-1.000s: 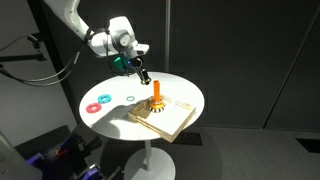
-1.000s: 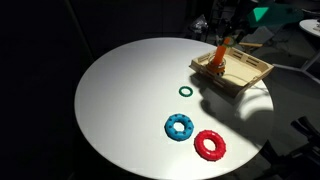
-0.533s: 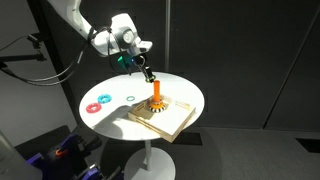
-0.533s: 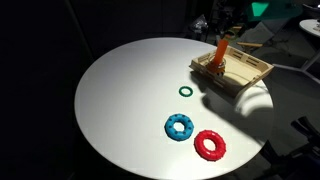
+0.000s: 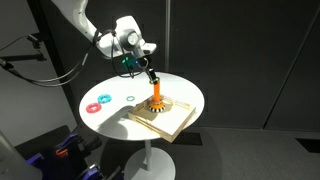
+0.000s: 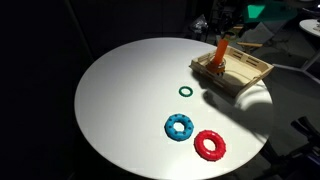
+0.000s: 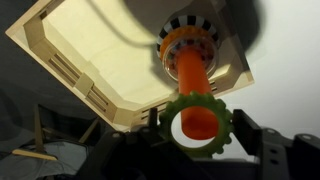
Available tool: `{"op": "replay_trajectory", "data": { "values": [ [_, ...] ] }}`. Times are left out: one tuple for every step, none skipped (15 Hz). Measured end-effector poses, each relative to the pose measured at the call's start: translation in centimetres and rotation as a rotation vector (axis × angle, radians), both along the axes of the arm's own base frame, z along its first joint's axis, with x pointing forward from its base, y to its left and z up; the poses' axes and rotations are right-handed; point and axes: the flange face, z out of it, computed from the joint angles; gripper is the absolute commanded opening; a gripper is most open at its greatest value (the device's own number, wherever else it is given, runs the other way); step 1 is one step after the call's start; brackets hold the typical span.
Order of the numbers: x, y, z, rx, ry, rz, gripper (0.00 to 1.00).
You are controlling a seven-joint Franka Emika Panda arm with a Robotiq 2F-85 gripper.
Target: Put the green ring around the orange rod
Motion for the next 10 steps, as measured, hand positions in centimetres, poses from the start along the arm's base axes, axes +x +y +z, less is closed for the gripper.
{"op": "replay_trajectory", "data": {
  "values": [
    [0.2, 0.0, -0.2, 0.000, 0.000, -0.003, 0.49],
    [0.4, 0.0, -0.4, 0.000, 0.000, -0.004, 0.49],
    [0.5, 0.0, -0.7, 0.001, 0.000, -0.004, 0.49],
    [0.7, 0.1, -0.9, 0.001, -0.001, -0.004, 0.49],
    [0.9, 0.1, -1.1, 0.002, -0.003, -0.003, 0.49],
    [1.1, 0.1, -1.3, 0.002, -0.005, -0.002, 0.49],
    [1.2, 0.2, -1.5, 0.002, -0.005, -0.002, 0.49],
    [1.4, 0.1, -1.7, 0.002, -0.005, -0.001, 0.49],
    [1.5, 0.1, -1.8, 0.003, -0.008, -0.002, 0.49],
    [1.8, 0.1, -1.8, 0.006, -0.010, -0.005, 0.49]
  ]
}}
